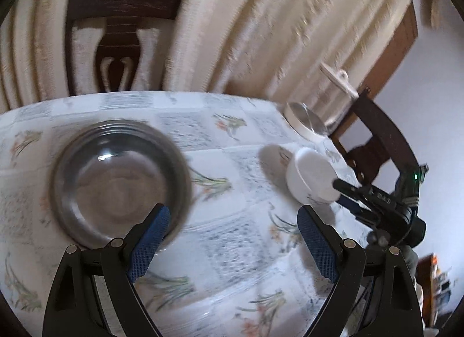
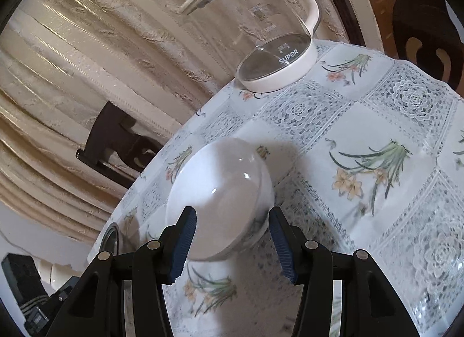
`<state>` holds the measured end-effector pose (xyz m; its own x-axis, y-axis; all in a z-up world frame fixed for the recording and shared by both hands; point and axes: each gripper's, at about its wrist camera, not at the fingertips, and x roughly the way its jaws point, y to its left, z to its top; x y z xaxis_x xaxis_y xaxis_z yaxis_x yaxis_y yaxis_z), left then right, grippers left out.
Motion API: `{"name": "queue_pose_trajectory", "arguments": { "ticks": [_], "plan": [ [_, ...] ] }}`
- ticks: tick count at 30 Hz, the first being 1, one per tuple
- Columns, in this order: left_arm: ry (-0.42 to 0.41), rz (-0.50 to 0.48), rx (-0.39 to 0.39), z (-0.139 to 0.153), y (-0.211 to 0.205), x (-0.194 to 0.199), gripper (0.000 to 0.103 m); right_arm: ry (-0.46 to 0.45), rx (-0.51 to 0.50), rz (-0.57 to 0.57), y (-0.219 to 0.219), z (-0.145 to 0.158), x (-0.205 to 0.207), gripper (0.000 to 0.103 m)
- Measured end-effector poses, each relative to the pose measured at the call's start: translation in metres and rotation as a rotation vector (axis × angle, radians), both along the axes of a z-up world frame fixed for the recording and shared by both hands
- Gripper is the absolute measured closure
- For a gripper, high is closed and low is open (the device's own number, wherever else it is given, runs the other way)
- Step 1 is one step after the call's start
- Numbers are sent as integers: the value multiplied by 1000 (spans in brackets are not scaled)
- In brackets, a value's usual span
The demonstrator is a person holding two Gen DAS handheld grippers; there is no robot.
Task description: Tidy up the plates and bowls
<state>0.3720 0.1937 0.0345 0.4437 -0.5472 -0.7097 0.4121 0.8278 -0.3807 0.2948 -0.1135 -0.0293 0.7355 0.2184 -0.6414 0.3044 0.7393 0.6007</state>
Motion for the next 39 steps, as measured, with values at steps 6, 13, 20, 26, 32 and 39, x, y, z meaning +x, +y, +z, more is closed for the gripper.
{"name": "queue_pose_trajectory", "arguments": {
  "ticks": [6,13,20,26,32,39],
  "plan": [
    [66,-61,4,-3,-55,20,13,9,-6,19,-4,-12,5,47],
    [97,-76,22,-12,-100,46,13,25,36,14,-14,-24,6,49],
    [156,-77,20,-35,-135,68,20,20,39,17,-15,-24,5,49],
    [207,-92,44,-56,-154,78,45,16,38,18,-15,-23,5,50],
    [231,-104,32,-68,-164,83,59,2,37,32,-13,-21,4,55],
    [171,-148,76,-64,-180,69,66,-2,5,56,-6,-19,7,61]
  ]
}}
